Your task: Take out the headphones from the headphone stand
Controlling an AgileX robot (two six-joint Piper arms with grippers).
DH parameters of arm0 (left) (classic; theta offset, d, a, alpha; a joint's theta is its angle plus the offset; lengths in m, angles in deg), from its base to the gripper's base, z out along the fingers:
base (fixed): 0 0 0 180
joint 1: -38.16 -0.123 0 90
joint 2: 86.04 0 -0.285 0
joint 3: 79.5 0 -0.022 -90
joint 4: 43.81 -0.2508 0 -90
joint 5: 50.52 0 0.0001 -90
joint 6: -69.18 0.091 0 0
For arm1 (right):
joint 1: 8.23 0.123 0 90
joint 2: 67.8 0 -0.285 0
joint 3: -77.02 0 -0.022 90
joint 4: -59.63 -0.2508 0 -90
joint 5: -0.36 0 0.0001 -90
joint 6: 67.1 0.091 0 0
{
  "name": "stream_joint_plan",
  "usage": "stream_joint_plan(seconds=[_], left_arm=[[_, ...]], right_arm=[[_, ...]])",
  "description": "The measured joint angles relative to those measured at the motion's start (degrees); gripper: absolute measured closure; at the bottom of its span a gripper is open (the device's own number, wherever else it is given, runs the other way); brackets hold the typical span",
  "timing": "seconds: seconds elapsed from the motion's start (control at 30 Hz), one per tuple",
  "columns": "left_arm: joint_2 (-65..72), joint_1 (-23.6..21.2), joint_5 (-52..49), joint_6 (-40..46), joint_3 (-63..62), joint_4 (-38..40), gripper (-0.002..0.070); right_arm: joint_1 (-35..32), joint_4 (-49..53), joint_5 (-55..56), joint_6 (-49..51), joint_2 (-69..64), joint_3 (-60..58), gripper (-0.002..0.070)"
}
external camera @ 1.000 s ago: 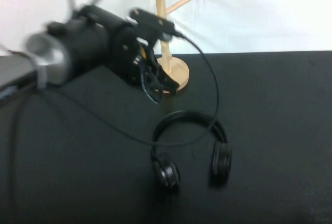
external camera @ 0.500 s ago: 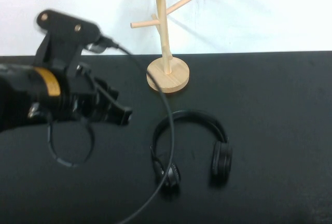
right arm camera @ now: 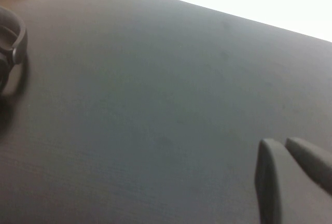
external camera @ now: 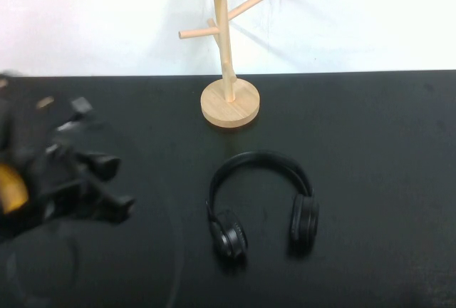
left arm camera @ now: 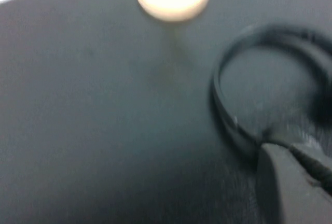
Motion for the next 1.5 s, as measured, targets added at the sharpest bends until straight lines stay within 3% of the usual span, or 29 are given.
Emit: stream_joint_plan(seconds=[0.3,0.57,0.87,1.1,1.5], left_arm=[[-28.89,-14.09,21.22,3.11,24.93,4.31,0.0678],[-50.35,-27.90,24.83,4.03,39.14,7.85,0.0678],[-58.51,-28.83,21.96,2.49,44.28,8.31,0.0678],[-58.76,-28.83,7.94,2.27,44.28,8.96,0.0678],[-58.76,-28.83,6.97,2.27,44.28,9.04,0.0678]], right_arm=[[0.00,0.00,0.00,0.00,0.00,0.00,0.0684],[0.00,0.00,0.00,0.00,0.00,0.00,0.0684],[0.00,0.00,0.00,0.00,0.00,0.00,0.0684],[0.00,0.00,0.00,0.00,0.00,0.00,0.0684],[0.00,0.00,0.00,0.00,0.00,0.00,0.0684]])
